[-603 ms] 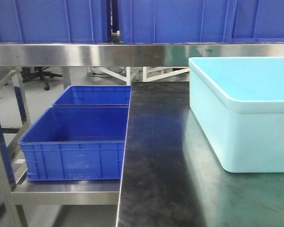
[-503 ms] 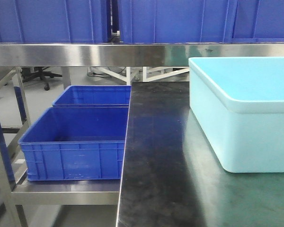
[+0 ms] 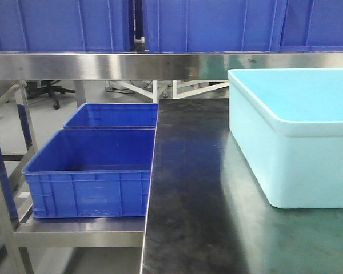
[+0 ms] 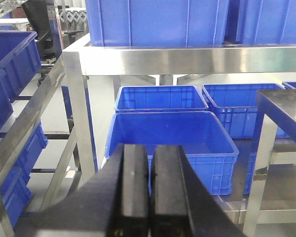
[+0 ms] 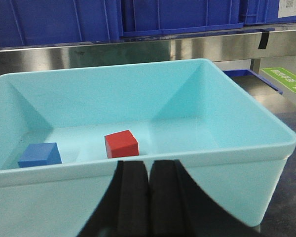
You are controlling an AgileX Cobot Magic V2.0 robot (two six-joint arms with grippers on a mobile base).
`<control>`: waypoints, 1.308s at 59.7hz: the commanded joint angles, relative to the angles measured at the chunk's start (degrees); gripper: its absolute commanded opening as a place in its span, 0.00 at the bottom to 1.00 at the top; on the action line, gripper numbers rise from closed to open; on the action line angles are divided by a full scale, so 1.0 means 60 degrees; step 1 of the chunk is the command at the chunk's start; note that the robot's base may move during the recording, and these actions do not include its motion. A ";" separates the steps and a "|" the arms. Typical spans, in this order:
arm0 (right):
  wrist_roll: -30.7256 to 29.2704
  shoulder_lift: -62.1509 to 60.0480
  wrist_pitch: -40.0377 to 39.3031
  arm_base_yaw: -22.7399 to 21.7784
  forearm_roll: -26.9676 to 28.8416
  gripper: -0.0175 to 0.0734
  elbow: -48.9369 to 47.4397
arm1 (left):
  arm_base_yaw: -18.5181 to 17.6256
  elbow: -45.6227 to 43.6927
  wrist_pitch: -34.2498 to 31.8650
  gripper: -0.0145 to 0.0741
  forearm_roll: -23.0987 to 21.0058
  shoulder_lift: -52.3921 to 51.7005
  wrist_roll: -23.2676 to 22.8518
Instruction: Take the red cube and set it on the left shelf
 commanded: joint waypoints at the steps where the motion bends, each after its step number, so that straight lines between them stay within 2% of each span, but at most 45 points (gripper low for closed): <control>1: -0.0086 -0.0206 -0.0824 -0.0025 0.0001 0.24 -0.0141 | -0.0061 0.0221 -0.0838 0.28 -0.0029 -0.0153 -0.0008; 28: -0.0086 -0.0206 -0.0963 -0.0025 0.0001 0.24 -0.0149 | -0.0061 0.0221 -0.0838 0.28 -0.0029 -0.0153 -0.0008; 42: -0.0034 0.0075 -0.1794 -0.0005 0.0058 0.24 -0.0446 | -0.0061 0.0221 -0.0838 0.28 -0.0029 -0.0153 -0.0008; 57: -0.0034 0.2715 -0.1801 0.0015 0.0088 0.24 -0.2413 | -0.0061 0.0221 -0.0838 0.28 -0.0029 -0.0153 -0.0008; 70: -0.0034 0.6040 -0.1706 0.0015 0.0088 0.24 -0.4674 | -0.0061 0.0221 -0.0838 0.28 -0.0029 -0.0153 -0.0008; 74: -0.0034 0.6981 -0.1373 0.0015 0.0096 0.24 -0.5399 | -0.0061 0.0221 -0.0838 0.28 -0.0029 -0.0153 -0.0008; 78: -0.0034 0.7992 -0.0447 0.0023 0.0107 0.24 -0.6349 | -0.0061 0.0221 -0.0838 0.28 -0.0029 -0.0153 -0.0008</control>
